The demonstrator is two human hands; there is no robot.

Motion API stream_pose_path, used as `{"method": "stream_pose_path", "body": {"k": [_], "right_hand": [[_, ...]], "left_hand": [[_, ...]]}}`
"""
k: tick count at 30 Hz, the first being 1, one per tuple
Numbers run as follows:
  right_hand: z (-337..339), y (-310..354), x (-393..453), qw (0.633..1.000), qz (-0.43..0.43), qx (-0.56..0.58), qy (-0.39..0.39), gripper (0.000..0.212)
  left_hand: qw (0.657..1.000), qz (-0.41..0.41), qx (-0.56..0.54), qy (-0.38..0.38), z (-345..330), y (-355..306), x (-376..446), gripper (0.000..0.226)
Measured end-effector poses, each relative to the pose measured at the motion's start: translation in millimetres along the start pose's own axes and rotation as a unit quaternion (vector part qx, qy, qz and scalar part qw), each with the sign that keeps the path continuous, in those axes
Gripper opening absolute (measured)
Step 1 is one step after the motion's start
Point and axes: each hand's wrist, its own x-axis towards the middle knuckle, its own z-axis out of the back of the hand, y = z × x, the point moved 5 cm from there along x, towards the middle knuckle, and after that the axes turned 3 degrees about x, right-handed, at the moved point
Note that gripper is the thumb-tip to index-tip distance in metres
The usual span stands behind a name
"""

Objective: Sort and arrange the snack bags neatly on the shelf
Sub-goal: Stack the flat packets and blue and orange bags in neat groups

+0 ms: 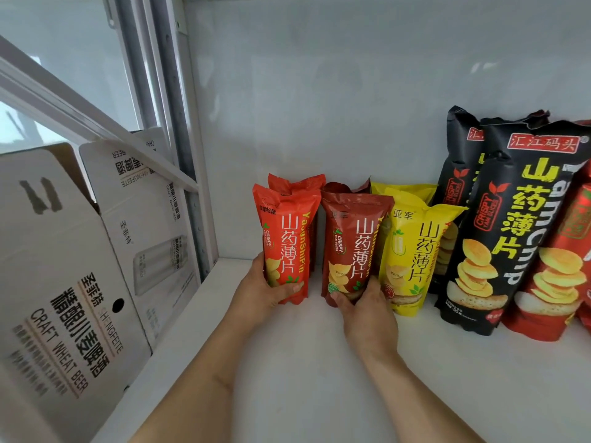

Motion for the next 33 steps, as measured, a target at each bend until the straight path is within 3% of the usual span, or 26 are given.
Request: {"method": "stream_pose_path", "body": {"k": [6,27,30,33], "right_hand": [[-3,-2,2,1.000,0.004,0.002,0.007,0.062],[7,-2,-6,1.000,-0.001,0.023,0.014,0.077],[19,-1,-13,1.000,0.019,0.007,0.018,0.070],[41,10,-22,0.998,0.051,-0.020,0.012,0.048]], "left_hand": [[0.998,0.031,0.050,0.033,-7,11,3,0.087],[0.998,0.026,0.059,-0.010,-7,7,-15,0.081],[0.990,0.072,0.110,-0.046,-3,12,-23,0.088],[0.971,0.055,0.216,-0.090,4,5,-43,0.070]]}}
